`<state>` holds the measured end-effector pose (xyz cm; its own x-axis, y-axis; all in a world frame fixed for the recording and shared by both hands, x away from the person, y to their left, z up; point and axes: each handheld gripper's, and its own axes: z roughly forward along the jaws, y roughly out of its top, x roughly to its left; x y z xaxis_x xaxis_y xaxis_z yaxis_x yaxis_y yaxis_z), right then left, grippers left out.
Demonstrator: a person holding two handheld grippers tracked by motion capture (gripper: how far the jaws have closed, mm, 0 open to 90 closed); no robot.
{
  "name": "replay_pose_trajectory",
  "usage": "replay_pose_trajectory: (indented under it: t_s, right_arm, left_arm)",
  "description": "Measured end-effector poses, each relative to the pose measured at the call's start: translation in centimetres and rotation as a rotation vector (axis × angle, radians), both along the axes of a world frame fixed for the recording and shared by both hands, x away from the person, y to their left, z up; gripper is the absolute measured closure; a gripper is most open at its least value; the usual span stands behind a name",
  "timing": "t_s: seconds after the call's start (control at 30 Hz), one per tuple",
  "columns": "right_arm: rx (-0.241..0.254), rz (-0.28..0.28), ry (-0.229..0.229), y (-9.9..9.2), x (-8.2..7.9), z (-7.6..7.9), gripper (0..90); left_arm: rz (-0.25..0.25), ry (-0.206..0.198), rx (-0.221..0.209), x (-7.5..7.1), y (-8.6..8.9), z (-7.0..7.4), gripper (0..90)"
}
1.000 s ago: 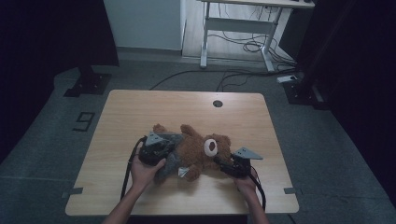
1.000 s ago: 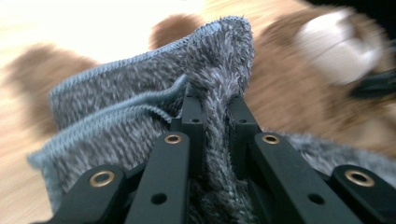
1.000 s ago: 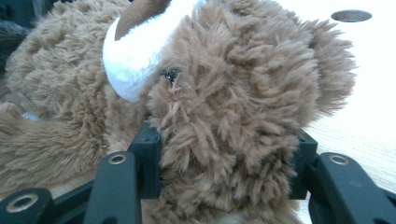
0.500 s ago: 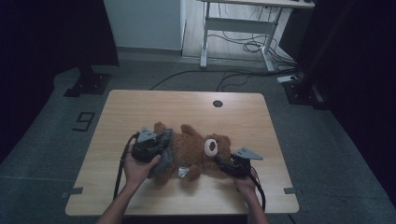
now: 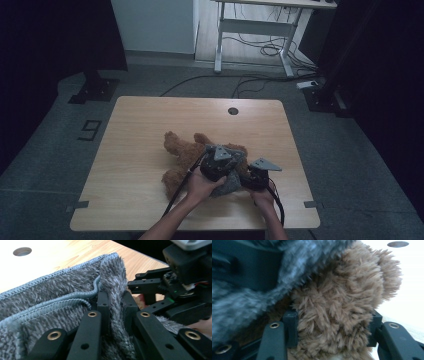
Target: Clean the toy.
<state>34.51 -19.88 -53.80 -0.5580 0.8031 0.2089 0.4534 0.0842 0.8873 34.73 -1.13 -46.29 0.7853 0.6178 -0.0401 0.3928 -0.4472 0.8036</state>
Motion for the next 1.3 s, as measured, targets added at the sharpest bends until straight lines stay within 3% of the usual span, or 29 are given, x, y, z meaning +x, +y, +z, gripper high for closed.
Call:
replay_pose_trajectory:
  t_s: [0.03,0.13,0.33,0.47,0.53,0.57,0.63,0.83,0.9,0.97,1.03,1.07,1.1,1.13,1.17,1.3]
  right_arm:
    - [0.000,0.000,0.000,0.0,0.0,0.0,46.0]
    - [0.005,-0.003,-0.009,0.2,0.0,0.1,46.4]
    - [0.019,-0.012,-0.003,0.3,0.0,0.1,46.6]
    - [0.016,-0.010,-0.007,0.2,-0.1,0.0,46.6]
    - [0.013,-0.010,-0.008,0.2,-0.2,0.0,46.6]
    - [0.015,-0.012,-0.009,0.3,-0.2,0.0,46.6]
    - [0.011,-0.017,-0.005,0.3,-0.1,0.0,46.5]
    - [0.001,-0.011,-0.010,0.4,-0.2,0.0,46.5]
    - [-0.006,-0.010,-0.016,0.5,-0.2,0.0,46.6]
    - [-0.007,-0.011,-0.011,0.5,-0.2,0.1,46.6]
    - [0.003,-0.013,-0.002,0.3,-0.2,0.0,46.6]
    - [0.017,-0.014,0.000,0.2,-0.1,0.0,46.5]
    - [0.026,-0.012,0.004,0.0,-0.1,-0.1,46.5]
    - [0.032,-0.010,0.006,0.0,-0.1,-0.1,46.5]
    - [0.028,-0.006,0.002,0.1,-0.1,-0.1,46.5]
    - [0.027,-0.009,0.003,0.2,-0.2,-0.1,46.5]
  left_arm:
    - [0.000,0.000,0.000,0.0,0.0,0.0,80.8]
    - [0.035,-0.049,0.023,-0.2,0.7,0.5,81.1]
    - [0.035,-0.071,0.031,0.4,0.0,1.5,81.4]
    - [0.022,-0.071,0.042,1.8,-2.5,2.4,81.2]
    - [0.024,-0.064,0.062,2.1,-3.0,2.3,81.0]
    - [0.033,-0.066,0.127,2.6,-3.8,1.4,80.9]
    - [0.043,-0.061,0.104,2.8,-3.6,0.9,80.8]
    - [0.058,-0.055,0.064,2.6,-1.4,1.4,81.1]
    - [0.073,-0.075,0.065,2.4,-0.4,1.7,81.1]
    - [0.103,-0.102,0.079,2.1,0.7,1.9,81.2]
    - [0.143,-0.112,0.148,2.2,2.2,1.6,81.4]
    - [0.156,-0.097,0.163,2.4,3.1,1.1,81.5]
    - [0.167,-0.065,0.135,2.5,4.2,0.5,81.4]
    - [0.167,-0.065,0.135,2.5,4.2,0.5,81.4]
    - [0.179,-0.025,0.045,2.5,6.5,0.1,81.3]
    - [0.242,-0.097,0.062,1.4,9.7,0.8,81.4]
